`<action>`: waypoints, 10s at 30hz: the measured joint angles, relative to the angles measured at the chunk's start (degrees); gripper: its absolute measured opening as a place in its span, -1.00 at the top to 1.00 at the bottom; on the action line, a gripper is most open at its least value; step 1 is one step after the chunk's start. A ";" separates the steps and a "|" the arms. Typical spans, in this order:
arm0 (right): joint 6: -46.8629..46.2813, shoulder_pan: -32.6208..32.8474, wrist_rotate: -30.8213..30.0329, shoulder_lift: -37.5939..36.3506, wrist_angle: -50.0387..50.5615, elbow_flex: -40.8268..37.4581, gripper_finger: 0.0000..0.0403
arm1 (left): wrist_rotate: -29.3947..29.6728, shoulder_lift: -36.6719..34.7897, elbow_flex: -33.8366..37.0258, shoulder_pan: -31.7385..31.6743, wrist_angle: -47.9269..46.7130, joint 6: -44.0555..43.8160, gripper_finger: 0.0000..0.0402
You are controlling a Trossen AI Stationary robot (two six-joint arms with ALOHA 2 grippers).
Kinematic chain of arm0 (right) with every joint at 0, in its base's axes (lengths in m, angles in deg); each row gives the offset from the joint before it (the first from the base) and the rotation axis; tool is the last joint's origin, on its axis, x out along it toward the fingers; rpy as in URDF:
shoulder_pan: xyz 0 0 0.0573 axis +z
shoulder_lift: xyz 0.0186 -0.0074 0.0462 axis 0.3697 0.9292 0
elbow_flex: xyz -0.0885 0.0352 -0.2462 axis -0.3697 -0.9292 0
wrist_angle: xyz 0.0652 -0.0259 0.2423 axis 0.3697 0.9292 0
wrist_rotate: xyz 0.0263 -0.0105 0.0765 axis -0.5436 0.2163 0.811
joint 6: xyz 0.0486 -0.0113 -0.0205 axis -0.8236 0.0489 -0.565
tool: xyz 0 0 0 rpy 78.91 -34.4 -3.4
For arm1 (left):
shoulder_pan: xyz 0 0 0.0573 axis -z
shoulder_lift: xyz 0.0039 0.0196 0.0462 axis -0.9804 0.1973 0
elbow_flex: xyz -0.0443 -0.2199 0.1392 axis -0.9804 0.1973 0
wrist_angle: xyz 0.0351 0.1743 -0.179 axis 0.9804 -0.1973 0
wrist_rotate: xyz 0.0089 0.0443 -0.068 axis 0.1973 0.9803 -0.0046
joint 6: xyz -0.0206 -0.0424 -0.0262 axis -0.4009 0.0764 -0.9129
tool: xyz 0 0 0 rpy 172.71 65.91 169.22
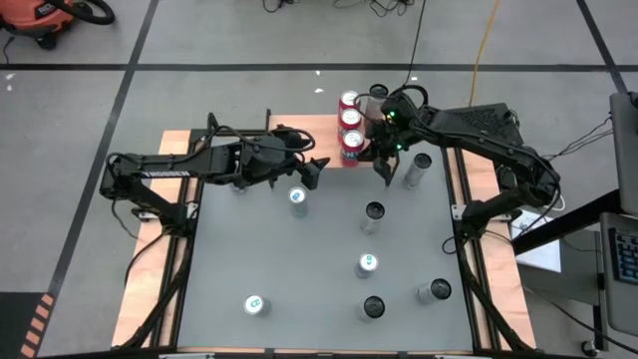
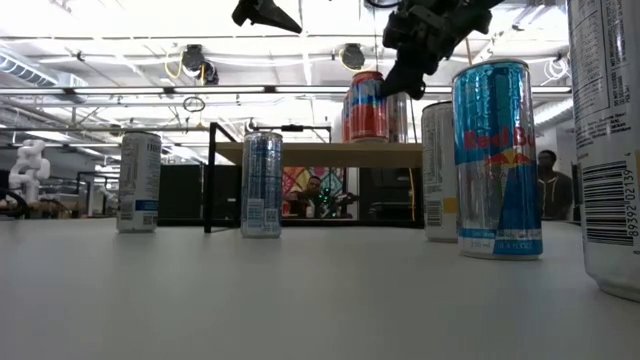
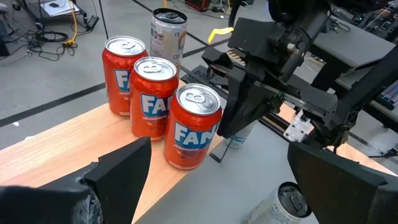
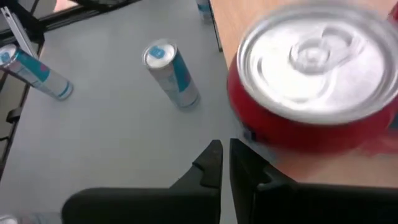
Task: Place canned beverage on shelf
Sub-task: Put the orange soda can on the shelf aligned with the other orange soda can, then put the top yellow soda can on the shelf aligned with the other yellow soda can
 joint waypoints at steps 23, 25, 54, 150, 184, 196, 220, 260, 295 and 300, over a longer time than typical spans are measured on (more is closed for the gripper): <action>-2.08 -0.06 -10.37 -0.02 1.99 0.00 1.00 | -0.34 0.00 0.00 0.02 -3.23 0.00 -0.89; -2.97 -0.06 -10.29 -0.62 4.35 0.00 1.00 | -0.43 0.00 0.00 0.02 -3.26 -0.02 -0.89; -17.02 0.01 -10.37 -23.02 37.21 0.02 1.00 | -29.27 -2.71 -3.52 -0.94 -34.31 -21.87 -0.89; -4.84 23.82 -6.83 7.96 34.77 28.04 -0.01 | -10.86 -1.62 -3.50 9.35 -22.07 -13.51 -0.89; -21.44 23.63 -7.26 7.93 31.74 44.02 -0.01 | -15.10 -1.42 -3.50 9.09 -5.84 7.71 -0.89; -33.33 23.63 -7.13 7.93 23.55 44.02 -0.01 | -12.64 0.25 -3.48 8.10 -6.12 7.65 -0.89; -38.69 23.50 -7.43 7.87 19.32 44.06 -0.01 | -10.49 1.16 -3.43 9.34 -10.86 5.89 -0.21; -7.43 20.51 3.34 0.22 18.39 44.04 -0.60 | -46.73 1.15 -3.43 6.27 1.73 -8.66 -0.24; 2.66 23.85 6.14 5.43 15.84 44.02 -0.52 | -64.37 1.09 -3.48 -0.46 4.38 -13.57 -0.24; 3.64 23.89 6.19 5.52 15.98 44.02 -0.27 | -64.60 1.11 -3.48 -0.46 2.83 -13.55 -0.24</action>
